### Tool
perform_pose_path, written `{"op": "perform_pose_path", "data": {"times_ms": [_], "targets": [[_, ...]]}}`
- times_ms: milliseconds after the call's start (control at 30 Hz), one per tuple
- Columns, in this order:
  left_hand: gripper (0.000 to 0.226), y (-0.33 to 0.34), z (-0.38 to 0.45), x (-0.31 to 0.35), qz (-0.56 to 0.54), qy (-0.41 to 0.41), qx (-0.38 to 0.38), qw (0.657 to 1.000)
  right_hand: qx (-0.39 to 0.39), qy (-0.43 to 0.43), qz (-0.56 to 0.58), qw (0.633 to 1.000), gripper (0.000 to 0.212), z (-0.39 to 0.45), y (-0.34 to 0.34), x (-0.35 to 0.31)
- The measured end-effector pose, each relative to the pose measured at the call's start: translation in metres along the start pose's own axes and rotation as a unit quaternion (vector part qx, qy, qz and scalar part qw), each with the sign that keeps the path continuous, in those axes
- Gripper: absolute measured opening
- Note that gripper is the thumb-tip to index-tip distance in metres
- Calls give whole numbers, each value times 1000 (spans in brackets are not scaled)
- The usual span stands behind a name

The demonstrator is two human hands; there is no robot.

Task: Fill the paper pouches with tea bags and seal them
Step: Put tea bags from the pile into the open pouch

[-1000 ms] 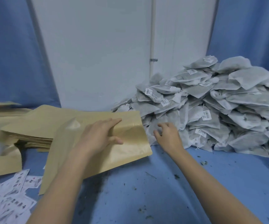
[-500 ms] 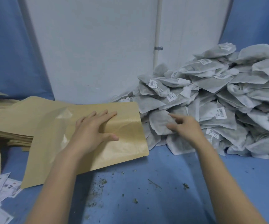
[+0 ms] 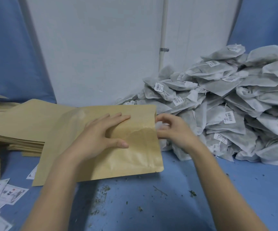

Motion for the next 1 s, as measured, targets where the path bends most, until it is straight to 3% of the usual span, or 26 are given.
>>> {"op": "perform_pose_path", "data": {"times_ms": [67, 133, 300, 367, 467, 533, 600, 700, 833, 933, 1000], "targets": [[76, 5, 2, 13, 8, 20, -7, 1000, 32, 30, -58, 997, 18, 6, 17, 7], [73, 15, 4, 23, 12, 41, -25, 999, 12, 69, -59, 996, 21, 5, 28, 20], [75, 29, 8, 14, 72, 35, -45, 996, -62, 7, -102, 993, 20, -3, 31, 8], [76, 23, 10, 1, 110, 11, -16, 994, 40, -46, -191, 980, 20, 5, 5, 5], [77, 13, 9, -15, 128, -17, 18, 991, 255, 21, -354, 899, 24, 1, -50, 24], [78, 11, 9, -19, 129, -24, 24, 991, 284, 102, -425, 853, 44, -3, -66, 45], [79, 11, 10, -20, 125, -24, 24, 992, 273, 142, -434, 847, 62, -4, -67, 58], [79, 13, 11, -20, 124, -26, 24, 992, 283, 117, -323, 895, 65, -4, -69, 63], [79, 10, 9, -21, 114, -28, 31, 993, 264, 60, -128, 954, 35, -8, -101, 46], [79, 7, 8, -20, 108, -27, 29, 993, 93, 33, 27, 995, 28, -15, -104, 33], [79, 7, 7, -18, 104, -23, 19, 994, -1, 23, 95, 995, 35, -22, -94, 31]]}}
Point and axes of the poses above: each hand's wrist, its own z-axis towards the middle knuckle, its own y-axis out of the palm, x = y × z, the point moved 8 cm from there along z, towards the middle knuckle
